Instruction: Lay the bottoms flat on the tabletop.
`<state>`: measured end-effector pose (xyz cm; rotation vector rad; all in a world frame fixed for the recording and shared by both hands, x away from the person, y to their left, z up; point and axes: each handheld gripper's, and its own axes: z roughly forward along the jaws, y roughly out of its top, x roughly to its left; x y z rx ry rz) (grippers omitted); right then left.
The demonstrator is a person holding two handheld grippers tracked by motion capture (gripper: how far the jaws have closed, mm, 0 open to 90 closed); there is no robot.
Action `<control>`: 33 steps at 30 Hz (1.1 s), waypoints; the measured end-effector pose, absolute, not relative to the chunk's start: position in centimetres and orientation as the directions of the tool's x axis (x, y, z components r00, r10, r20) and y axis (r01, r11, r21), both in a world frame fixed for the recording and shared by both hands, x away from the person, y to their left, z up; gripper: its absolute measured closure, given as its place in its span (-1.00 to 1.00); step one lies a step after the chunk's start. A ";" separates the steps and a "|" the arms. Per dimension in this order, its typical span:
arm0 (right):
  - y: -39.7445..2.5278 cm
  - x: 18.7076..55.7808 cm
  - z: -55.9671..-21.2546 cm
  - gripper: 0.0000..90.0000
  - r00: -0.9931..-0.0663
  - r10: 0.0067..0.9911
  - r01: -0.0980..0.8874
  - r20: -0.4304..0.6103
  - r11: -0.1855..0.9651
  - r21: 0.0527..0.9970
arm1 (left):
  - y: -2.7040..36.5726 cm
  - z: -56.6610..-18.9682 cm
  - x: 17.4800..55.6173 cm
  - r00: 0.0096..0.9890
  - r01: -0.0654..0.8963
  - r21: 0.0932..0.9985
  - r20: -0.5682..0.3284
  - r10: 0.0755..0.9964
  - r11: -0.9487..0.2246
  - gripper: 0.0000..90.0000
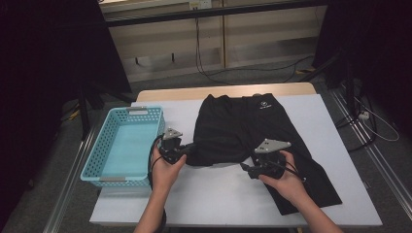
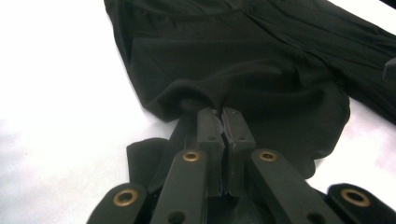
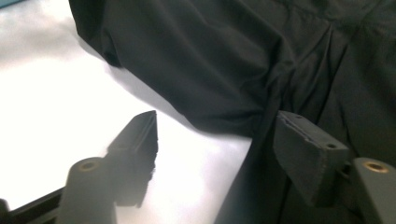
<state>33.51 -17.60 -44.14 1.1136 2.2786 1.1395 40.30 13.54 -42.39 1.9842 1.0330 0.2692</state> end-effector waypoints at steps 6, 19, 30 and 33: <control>-15.6 34.4 -44.3 0.15 -0.671 0.741 0.458 0.017 0.396 0.796 | 13.4 -42.3 39.9 0.642 0.564 0.769 -0.181 0.745 -0.300 0.94; -11.6 36.7 -45.9 0.75 -0.747 0.663 0.421 -0.045 0.525 0.740 | 13.3 -42.2 39.5 0.649 0.565 0.764 -0.178 0.739 -0.311 0.95; -15.4 37.3 -41.7 0.99 -0.731 0.680 0.432 0.062 0.390 0.813 | 13.1 -39.8 39.1 0.682 0.497 0.821 -0.168 0.712 -0.282 0.95; -15.7 37.9 -40.8 0.99 -0.714 0.698 0.418 0.052 0.365 0.832 | 12.9 -39.7 39.5 0.677 0.488 0.831 -0.168 0.717 -0.266 0.95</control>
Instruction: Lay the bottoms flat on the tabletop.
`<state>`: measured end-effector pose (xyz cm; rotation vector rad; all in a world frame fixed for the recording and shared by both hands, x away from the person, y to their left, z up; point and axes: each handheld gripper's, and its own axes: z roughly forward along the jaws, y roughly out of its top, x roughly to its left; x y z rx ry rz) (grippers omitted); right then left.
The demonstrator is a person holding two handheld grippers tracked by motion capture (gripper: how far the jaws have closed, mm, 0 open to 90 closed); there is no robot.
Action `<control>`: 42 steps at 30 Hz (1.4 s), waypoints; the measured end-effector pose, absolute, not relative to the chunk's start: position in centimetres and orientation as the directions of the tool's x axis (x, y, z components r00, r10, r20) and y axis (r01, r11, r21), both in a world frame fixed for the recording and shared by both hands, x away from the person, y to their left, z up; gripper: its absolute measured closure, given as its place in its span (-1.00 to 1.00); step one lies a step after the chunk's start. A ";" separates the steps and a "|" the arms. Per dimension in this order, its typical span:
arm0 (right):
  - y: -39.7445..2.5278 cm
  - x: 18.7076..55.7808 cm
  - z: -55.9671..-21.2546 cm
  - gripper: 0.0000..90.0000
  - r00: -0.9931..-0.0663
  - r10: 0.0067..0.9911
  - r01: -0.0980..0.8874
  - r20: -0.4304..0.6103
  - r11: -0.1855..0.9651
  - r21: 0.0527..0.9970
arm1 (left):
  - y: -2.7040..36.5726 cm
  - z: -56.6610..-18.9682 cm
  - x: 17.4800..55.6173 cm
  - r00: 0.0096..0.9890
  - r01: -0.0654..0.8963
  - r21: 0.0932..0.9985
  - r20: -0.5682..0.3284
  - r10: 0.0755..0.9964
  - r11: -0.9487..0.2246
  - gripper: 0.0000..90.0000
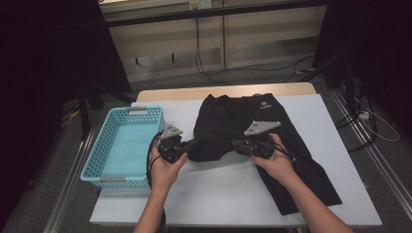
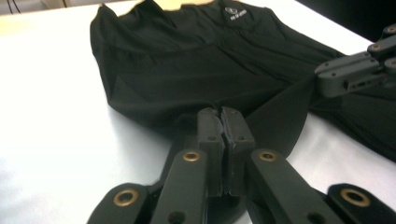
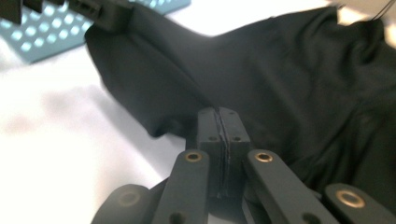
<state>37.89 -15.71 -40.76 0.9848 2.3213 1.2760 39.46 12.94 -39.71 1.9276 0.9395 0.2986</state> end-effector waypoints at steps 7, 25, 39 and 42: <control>-13.9 40.3 -42.6 0.99 -0.676 0.737 0.453 0.002 0.412 0.790 | 13.0 -41.7 40.6 0.665 0.511 0.807 -0.153 0.731 -0.296 0.87; -14.7 39.8 -43.3 0.13 -0.623 0.782 0.496 -0.016 0.410 0.765 | 13.1 -44.0 38.7 0.729 0.531 0.703 -0.095 0.678 -0.472 -0.04; -15.9 35.4 -43.8 -0.19 -0.663 0.748 0.464 0.000 0.411 0.784 | 11.7 -43.9 37.6 0.741 0.596 0.648 -0.217 0.636 -0.474 0.98; -15.9 35.3 -44.0 -0.20 -0.665 0.747 0.470 0.002 0.416 0.778 | 11.8 -42.6 37.3 0.747 0.584 0.674 -0.230 0.624 -0.452 0.98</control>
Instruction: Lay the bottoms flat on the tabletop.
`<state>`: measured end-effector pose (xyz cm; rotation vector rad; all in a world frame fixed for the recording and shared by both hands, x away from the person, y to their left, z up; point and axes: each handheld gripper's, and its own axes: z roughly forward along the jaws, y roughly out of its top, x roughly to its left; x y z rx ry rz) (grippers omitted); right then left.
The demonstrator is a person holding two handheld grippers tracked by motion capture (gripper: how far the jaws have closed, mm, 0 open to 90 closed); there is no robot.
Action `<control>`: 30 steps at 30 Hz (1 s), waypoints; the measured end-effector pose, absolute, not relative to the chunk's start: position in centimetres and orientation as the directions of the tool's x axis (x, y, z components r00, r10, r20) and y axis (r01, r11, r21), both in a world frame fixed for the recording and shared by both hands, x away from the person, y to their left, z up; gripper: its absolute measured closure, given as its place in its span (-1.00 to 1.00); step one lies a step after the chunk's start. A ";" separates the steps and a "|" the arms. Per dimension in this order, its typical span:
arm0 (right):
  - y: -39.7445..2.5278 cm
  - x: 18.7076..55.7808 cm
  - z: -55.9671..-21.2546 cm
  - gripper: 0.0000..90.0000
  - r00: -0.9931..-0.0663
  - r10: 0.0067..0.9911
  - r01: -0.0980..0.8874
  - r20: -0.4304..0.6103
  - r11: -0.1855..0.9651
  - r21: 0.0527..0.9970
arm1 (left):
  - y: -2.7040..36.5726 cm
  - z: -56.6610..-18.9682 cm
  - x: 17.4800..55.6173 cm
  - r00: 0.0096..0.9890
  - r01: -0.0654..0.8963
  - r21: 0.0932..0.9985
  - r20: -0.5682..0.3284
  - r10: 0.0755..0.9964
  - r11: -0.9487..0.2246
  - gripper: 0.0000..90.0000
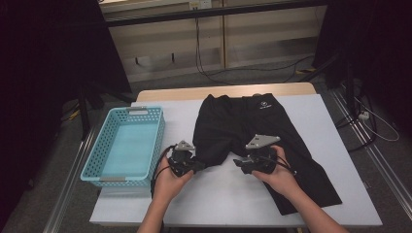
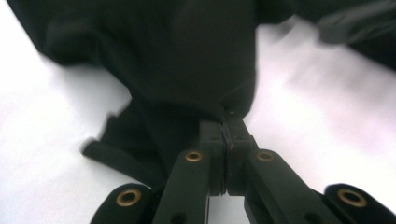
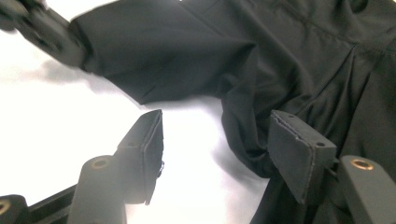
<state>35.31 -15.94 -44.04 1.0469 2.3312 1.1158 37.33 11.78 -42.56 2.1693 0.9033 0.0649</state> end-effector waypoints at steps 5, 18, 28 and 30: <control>-15.4 35.1 -44.4 -0.25 -0.671 0.742 0.466 -0.010 0.432 0.772 | 12.4 -40.1 36.8 0.751 0.552 0.740 -0.241 0.615 -0.385 0.98; -12.4 35.5 -45.1 0.15 -0.719 0.695 0.448 0.024 0.436 0.780 | 13.2 -40.3 37.5 0.710 0.570 0.752 -0.249 0.659 -0.331 0.98; -10.2 36.3 -45.8 0.29 -0.742 0.670 0.415 -0.019 0.481 0.773 | 13.2 -40.3 37.3 0.710 0.569 0.753 -0.248 0.659 -0.329 0.98; -10.3 36.5 -45.9 0.55 -0.728 0.685 0.425 -0.020 0.474 0.771 | 13.2 -40.2 37.2 0.706 0.572 0.754 -0.251 0.662 -0.325 0.98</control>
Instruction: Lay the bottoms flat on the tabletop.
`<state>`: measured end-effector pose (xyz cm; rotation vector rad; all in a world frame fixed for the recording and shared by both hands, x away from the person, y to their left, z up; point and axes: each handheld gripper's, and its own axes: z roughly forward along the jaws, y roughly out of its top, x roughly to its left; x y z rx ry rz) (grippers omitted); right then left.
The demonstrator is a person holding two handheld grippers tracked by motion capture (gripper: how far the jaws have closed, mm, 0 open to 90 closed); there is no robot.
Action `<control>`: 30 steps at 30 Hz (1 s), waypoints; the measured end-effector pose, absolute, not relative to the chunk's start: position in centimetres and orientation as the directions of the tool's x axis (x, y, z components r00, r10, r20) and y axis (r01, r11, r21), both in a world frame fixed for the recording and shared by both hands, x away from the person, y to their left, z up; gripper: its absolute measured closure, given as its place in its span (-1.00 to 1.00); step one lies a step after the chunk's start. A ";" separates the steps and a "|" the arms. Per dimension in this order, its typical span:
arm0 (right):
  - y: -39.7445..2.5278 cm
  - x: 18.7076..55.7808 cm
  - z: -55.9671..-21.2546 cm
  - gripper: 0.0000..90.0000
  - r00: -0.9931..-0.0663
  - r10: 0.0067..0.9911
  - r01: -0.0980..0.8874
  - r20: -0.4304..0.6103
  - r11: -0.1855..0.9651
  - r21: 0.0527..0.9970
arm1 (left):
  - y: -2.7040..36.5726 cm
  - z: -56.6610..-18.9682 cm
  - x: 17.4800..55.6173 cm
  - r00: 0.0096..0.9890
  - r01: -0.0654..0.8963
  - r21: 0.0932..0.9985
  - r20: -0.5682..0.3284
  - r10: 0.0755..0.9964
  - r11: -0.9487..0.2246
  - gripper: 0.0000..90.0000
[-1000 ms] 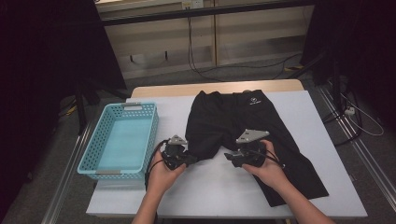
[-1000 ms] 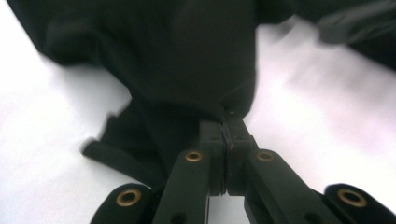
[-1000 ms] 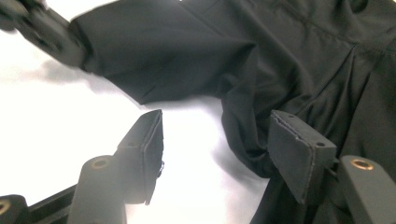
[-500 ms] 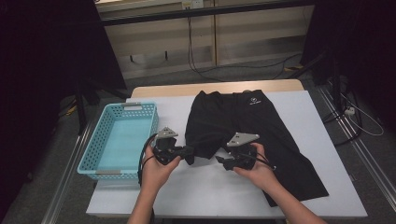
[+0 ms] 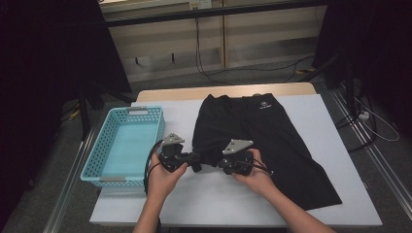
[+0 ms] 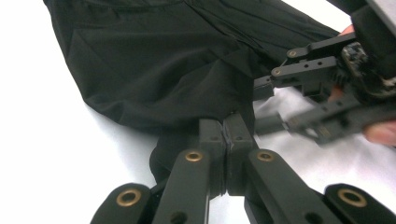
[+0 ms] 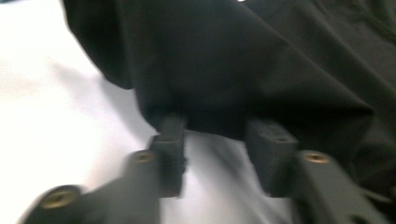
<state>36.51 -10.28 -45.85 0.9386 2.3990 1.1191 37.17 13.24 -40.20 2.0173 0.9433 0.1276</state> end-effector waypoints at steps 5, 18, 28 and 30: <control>-11.3 37.2 -45.8 1.00 -0.716 0.698 0.443 0.017 0.435 0.784 | 13.5 -39.9 37.1 0.711 0.565 0.760 -0.252 0.656 -0.321 0.98; -11.8 37.5 -45.8 0.27 -0.688 0.722 0.406 -0.075 0.469 0.784 | 13.4 -40.2 37.3 0.702 0.564 0.765 -0.245 0.669 -0.311 0.96; -11.6 38.3 -46.4 0.68 -0.679 0.732 0.448 -0.055 0.473 0.759 | 13.9 -40.9 37.2 0.685 0.577 0.759 -0.248 0.685 -0.302 0.96; -11.5 38.3 -46.3 0.93 -0.687 0.724 0.440 -0.062 0.483 0.757 | 14.0 -40.8 37.1 0.682 0.576 0.763 -0.251 0.687 -0.293 0.96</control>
